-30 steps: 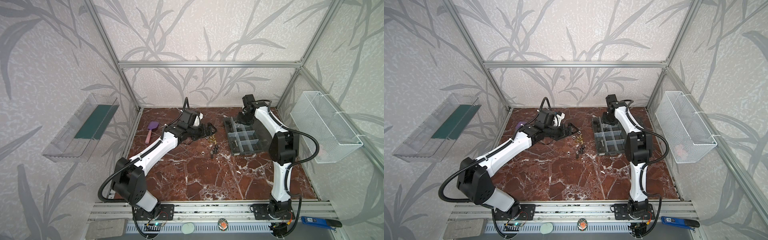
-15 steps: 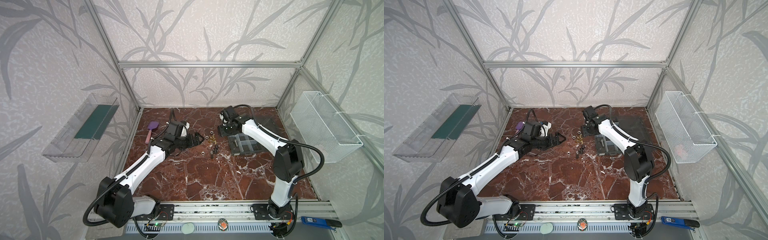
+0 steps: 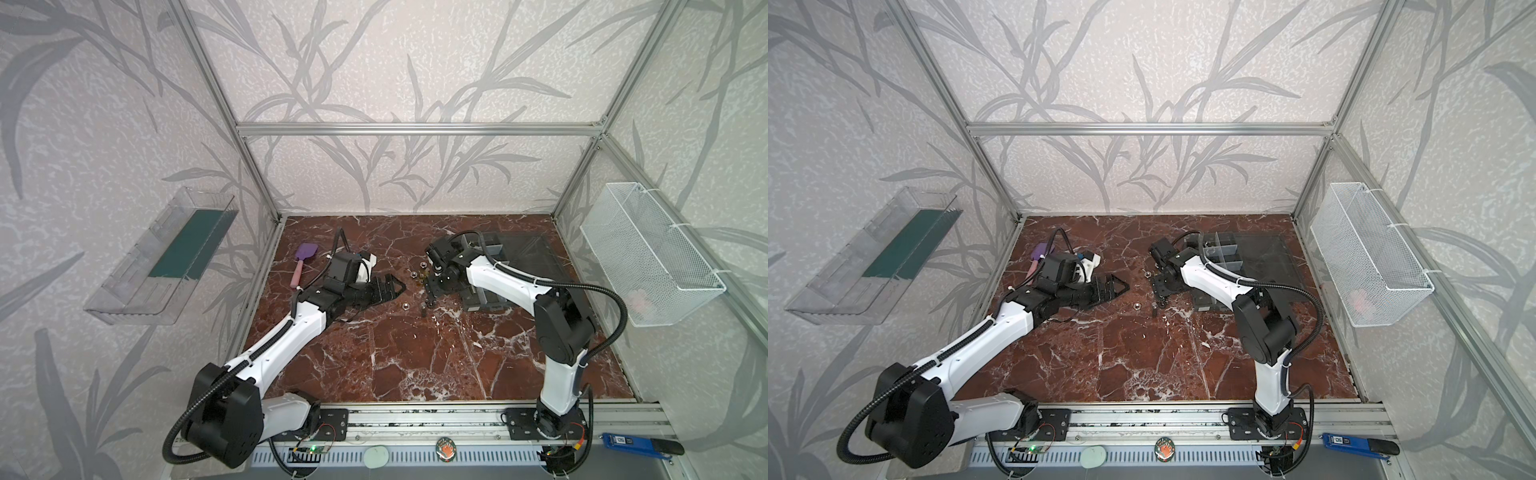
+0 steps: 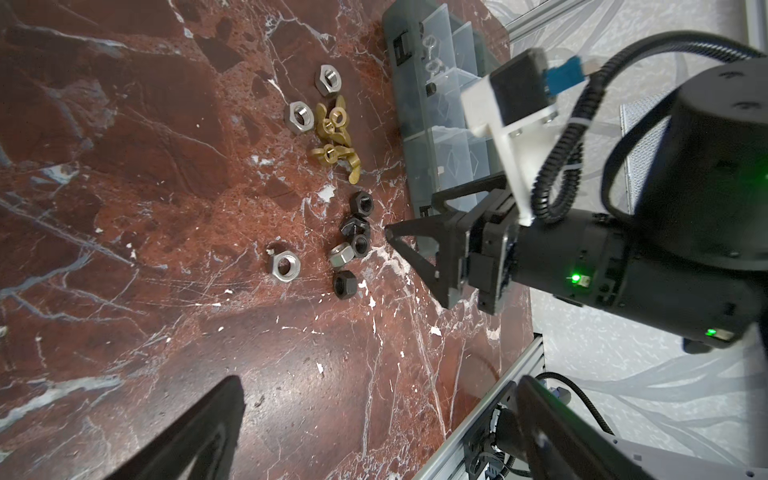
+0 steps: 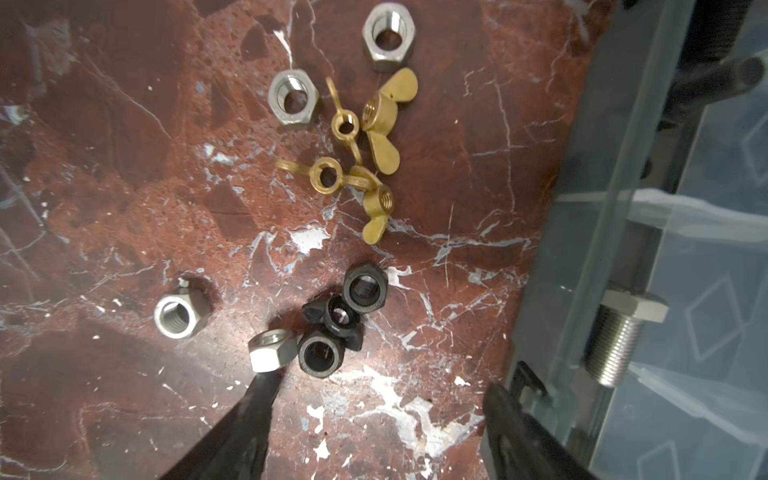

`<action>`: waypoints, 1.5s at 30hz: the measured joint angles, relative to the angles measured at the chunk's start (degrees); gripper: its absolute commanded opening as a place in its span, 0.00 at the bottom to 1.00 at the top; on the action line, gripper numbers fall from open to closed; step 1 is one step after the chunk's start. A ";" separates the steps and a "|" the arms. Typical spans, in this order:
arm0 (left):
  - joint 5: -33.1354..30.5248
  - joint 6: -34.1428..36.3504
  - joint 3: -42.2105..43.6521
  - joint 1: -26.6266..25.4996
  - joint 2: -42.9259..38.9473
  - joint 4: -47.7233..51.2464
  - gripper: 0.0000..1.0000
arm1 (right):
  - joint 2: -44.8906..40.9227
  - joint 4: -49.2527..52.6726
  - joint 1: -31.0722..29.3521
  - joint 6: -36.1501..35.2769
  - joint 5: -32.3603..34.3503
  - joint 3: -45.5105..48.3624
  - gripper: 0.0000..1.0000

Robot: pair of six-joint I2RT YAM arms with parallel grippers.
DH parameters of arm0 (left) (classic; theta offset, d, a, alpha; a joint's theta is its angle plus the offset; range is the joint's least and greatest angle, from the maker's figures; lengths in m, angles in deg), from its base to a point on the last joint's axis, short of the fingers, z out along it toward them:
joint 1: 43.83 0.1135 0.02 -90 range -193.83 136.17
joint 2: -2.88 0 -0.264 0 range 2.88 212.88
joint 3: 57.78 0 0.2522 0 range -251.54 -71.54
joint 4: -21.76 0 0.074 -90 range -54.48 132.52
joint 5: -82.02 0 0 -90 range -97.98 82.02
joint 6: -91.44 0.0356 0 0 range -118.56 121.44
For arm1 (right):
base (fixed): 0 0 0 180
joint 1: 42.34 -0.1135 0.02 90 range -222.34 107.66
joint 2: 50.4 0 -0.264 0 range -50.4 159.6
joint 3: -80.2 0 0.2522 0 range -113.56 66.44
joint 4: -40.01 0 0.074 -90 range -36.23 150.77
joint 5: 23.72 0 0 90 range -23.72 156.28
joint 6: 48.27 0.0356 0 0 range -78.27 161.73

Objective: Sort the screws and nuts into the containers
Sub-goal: 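Move the right gripper over the black nuts in the pile, then lower the open right gripper onto a black hex nut in the pile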

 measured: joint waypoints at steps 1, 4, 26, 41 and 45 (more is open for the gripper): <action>0.24 0.00 0.00 0.22 0.00 -0.33 0.99 | 0.55 -0.17 -0.07 0.11 0.22 0.15 0.82; 0.92 -0.02 0.24 0.59 0.00 -0.68 0.99 | 1.90 -0.20 -0.20 0.20 1.11 0.48 0.84; 3.72 -1.55 1.99 1.25 -0.07 -3.50 0.99 | 4.85 -0.76 -0.33 1.03 6.47 1.16 0.88; 4.28 -1.99 2.36 1.99 -1.38 -4.17 0.99 | 5.95 1.25 -5.46 1.18 9.79 -0.70 0.89; 4.26 -2.01 2.67 2.51 -2.14 -4.35 0.99 | 6.19 1.18 -6.14 2.16 8.59 -1.22 0.89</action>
